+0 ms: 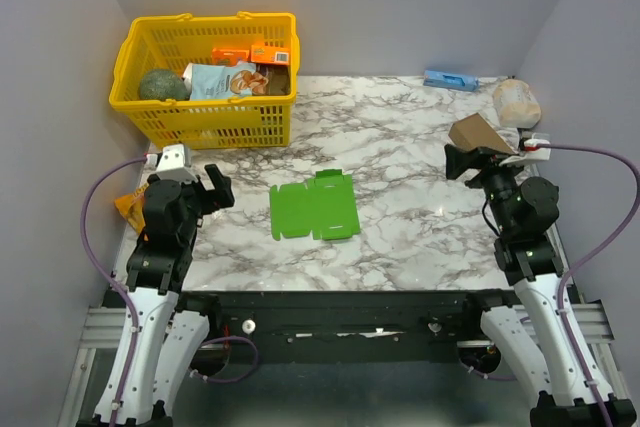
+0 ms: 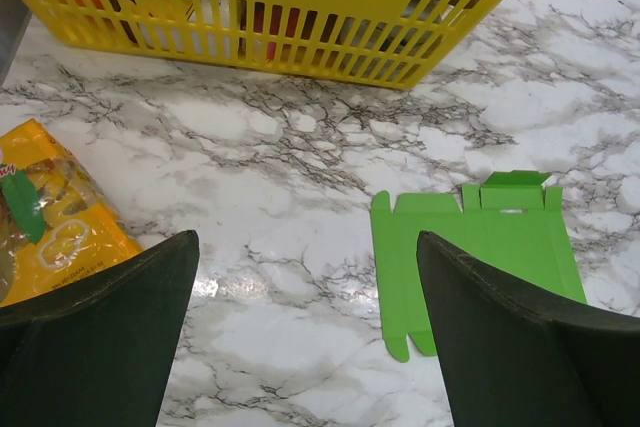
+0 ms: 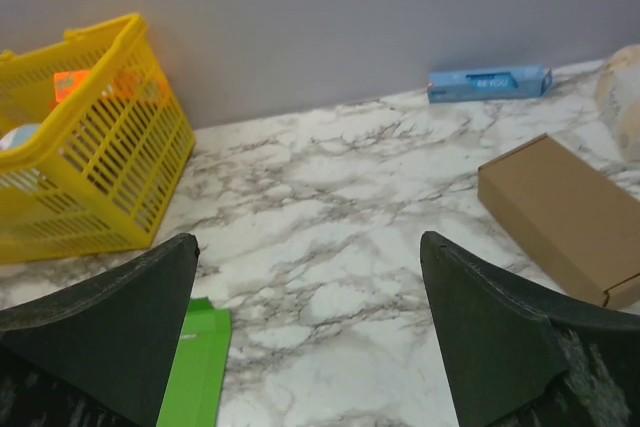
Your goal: Fold the paper box
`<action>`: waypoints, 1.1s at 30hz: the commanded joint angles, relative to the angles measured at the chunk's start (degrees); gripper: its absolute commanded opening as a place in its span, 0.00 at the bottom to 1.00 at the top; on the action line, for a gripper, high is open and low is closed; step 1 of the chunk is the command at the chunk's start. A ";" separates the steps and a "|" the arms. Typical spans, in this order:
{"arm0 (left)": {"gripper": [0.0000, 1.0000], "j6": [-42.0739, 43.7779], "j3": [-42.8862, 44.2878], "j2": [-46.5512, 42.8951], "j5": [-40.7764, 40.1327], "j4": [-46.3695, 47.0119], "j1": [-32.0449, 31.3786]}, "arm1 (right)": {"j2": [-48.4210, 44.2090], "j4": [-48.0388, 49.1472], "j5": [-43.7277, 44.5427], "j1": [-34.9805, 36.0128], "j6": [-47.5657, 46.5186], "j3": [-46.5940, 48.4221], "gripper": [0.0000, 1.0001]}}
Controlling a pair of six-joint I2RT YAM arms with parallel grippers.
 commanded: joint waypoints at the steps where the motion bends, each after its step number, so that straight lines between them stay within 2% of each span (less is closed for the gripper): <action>1: 0.99 -0.85 1.21 -2.10 -0.39 0.60 -0.11 | -4.03 -6.56 -8.59 -0.20 3.13 -2.17 1.00; 6: 0.99 0.73 1.03 -2.20 0.76 1.22 -0.11 | -4.93 -13.39 -13.87 -0.28 4.53 -1.56 0.98; 10: 0.96 1.61 3.23 0.26 4.17 2.01 -1.42 | -2.38 -21.83 -10.71 -0.28 11.90 0.64 0.96; 11: 0.95 1.70 3.84 0.88 5.92 2.62 -1.86 | -1.85 -22.12 -13.67 -0.20 14.96 -0.05 0.91; 12: 0.95 1.79 5.41 2.10 6.64 3.67 -2.30 | -1.59 -22.03 -15.53 -0.11 16.65 -0.93 0.90; 16: 0.94 3.80 12.27 8.95 6.21 4.39 -7.31 | -1.76 -20.20 -20.03 0.68 26.91 -7.17 0.87; 17: 0.94 5.20 14.02 10.97 5.16 4.04 -10.97 | -1.76 -19.49 -20.11 1.20 28.69 -10.31 0.86; 19: 0.94 7.66 19.04 16.95 2.43 3.68 -14.77 | -1.94 -16.95 -19.86 4.53 31.59 -13.06 0.84; 20: 0.94 8.63 20.53 18.71 2.16 3.68 -18.09 | -1.67 -16.59 -16.89 6.55 34.30 -13.94 0.85; 22: 0.95 10.05 22.83 23.20 1.81 4.90 -20.31 | 0.34 -14.58 -12.49 15.15 36.87 -15.18 0.85; 24: 0.96 9.88 21.26 25.92 3.56 8.93 -20.85 | 3.41 -12.20 -7.30 23.48 41.43 -15.62 0.85; 27: 0.96 9.08 19.68 27.77 7.43 9.39 -20.85 | 11.05 -7.80 -5.35 29.83 46.80 -15.44 0.85; 33: 0.98 6.89 15.45 26.90 9.46 11.32 -20.85 | 23.87 -0.94 -0.43 40.30 57.61 -13.69 0.85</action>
